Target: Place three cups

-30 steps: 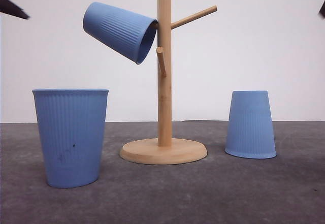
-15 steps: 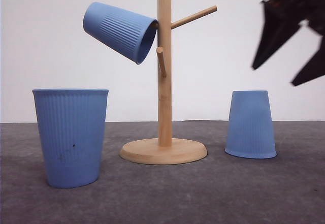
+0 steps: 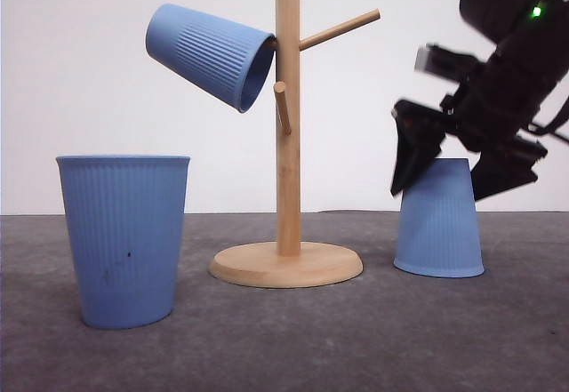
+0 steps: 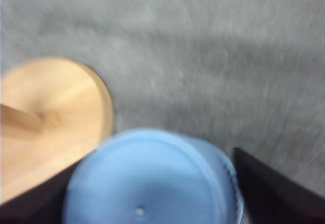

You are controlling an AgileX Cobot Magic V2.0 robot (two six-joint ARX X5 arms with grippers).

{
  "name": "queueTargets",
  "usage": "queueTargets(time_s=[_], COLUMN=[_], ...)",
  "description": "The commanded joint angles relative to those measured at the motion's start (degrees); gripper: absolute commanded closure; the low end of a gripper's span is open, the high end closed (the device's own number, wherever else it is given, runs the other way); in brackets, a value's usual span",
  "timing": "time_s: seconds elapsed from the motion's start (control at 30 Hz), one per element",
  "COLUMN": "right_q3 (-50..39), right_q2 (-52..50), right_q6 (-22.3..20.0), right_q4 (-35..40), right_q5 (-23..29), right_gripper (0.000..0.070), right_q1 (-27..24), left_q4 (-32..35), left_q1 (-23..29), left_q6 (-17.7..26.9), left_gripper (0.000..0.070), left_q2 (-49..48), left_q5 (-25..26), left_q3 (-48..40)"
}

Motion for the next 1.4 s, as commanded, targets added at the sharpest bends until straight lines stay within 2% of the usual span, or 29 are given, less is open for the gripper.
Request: queueTargets(time_s=[0.0,0.07,0.37,0.5,0.63,0.7,0.8,1.0,1.1,1.37], right_q3=[1.1,1.1,0.94,-0.87,-3.11,-3.99,-5.28,-5.55,-5.55,-5.55], right_q2=[0.53,-0.9,-16.36,-25.75,-34.55,-37.7,-39.81,-35.23,-30.68,-18.59], right_q6=[-0.8,-0.82,-1.74,-1.54,0.96,3.77,11.17,25.21,30.24,44.29], right_q4=[-0.1,-1.95,-18.77,-20.65,-19.61,-17.31,-9.94,4.62,11.4,31.19], right_q5=[0.1,-0.72,-4.45,-9.17,-14.26,-17.92,-26.4,-37.65,-39.75,-40.48], right_gripper=[0.0356,0.0386,0.0379,0.0379,0.0379,0.0379,0.0379,0.0354,0.0353,0.0353], right_q1=[0.26,0.23,-2.72,-6.34,-11.57,-14.57,-18.94,-23.21,-23.06,-19.46], left_q4=[0.59,0.59,0.6,0.61,0.62,0.61,0.61,0.59,0.61,0.61], left_q1=[0.15,0.15,0.15,0.15,0.15,0.15,0.15,0.15,0.15,0.15], left_q6=[-0.26,-0.27,-0.25,-0.21,-0.21,-0.21,-0.21,-0.21,-0.21,-0.21], left_gripper=[0.0189,0.0189,0.0189,0.0189,0.0189,0.0189,0.0189,0.0189,0.0189,0.0189], left_q2=[0.24,0.26,0.26,0.26,0.26,0.26,0.26,0.24,0.24,0.24], left_q5=[-0.17,-0.29,-0.34,-0.32,-0.32,-0.32,-0.32,-0.27,-0.27,-0.28], left_q3=[0.52,0.52,0.52,0.52,0.52,0.54,0.52,0.52,0.52,0.52])
